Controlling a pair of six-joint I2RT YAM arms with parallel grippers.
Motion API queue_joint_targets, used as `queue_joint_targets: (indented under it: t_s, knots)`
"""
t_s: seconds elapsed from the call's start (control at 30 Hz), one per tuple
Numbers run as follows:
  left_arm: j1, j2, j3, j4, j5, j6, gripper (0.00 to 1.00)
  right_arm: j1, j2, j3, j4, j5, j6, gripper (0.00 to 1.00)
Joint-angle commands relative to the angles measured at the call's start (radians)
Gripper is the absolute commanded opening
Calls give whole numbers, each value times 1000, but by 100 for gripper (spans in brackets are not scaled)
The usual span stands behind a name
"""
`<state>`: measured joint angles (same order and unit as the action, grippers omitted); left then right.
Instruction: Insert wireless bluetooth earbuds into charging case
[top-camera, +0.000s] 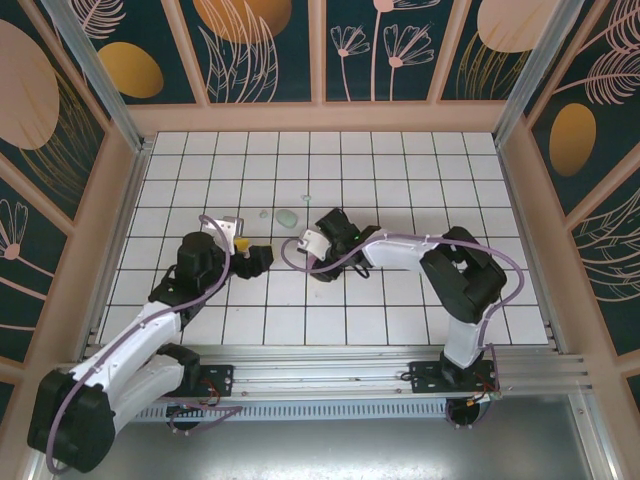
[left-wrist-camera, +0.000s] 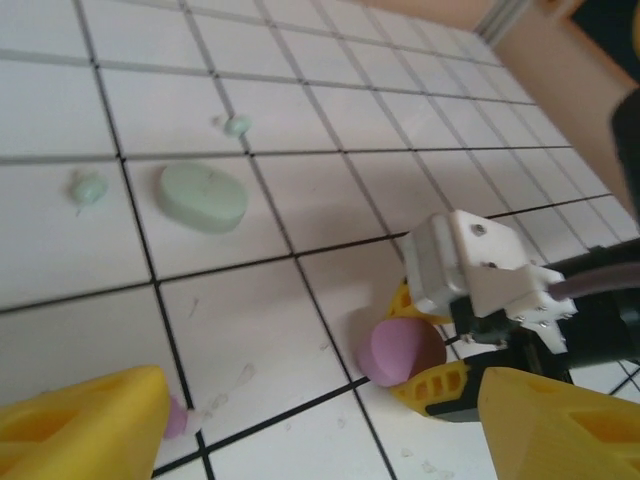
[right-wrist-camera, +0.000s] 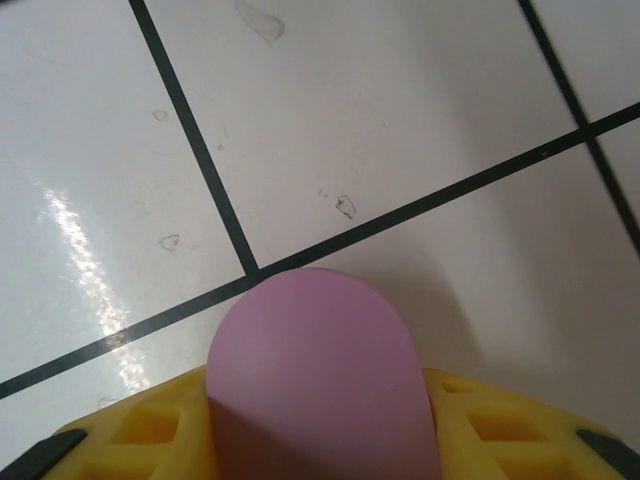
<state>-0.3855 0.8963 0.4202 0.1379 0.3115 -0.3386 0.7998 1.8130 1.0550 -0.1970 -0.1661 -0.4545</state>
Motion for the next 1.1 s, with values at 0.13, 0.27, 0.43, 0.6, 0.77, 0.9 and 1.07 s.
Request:
queue_joint_targets:
  t_s: [0.13, 0.27, 0.43, 0.6, 0.77, 0.9, 1.07]
  knots:
    - [-3, -83, 17, 51, 174, 354, 74, 7, -171, 8, -71, -20, 16, 27]
    - [-3, -72, 33, 84, 260, 436, 72, 6, -252, 18, -110, -52, 7, 26]
    - [-4, -42, 40, 151, 341, 563, 74, 6, -350, 12, -121, -142, -24, 27]
    - [-5, 34, 61, 184, 440, 640, 74, 6, -420, 5, -129, -240, -97, 25]
    - [-6, 88, 62, 277, 544, 608, 73, 3, -433, 47, -200, -312, -176, 25]
    - [-22, 100, 69, 308, 586, 591, 73, 2, -429, 78, -252, -335, -228, 25]
    - [-41, 108, 79, 269, 585, 620, 73, 1, -428, 100, -264, -346, -264, 25]
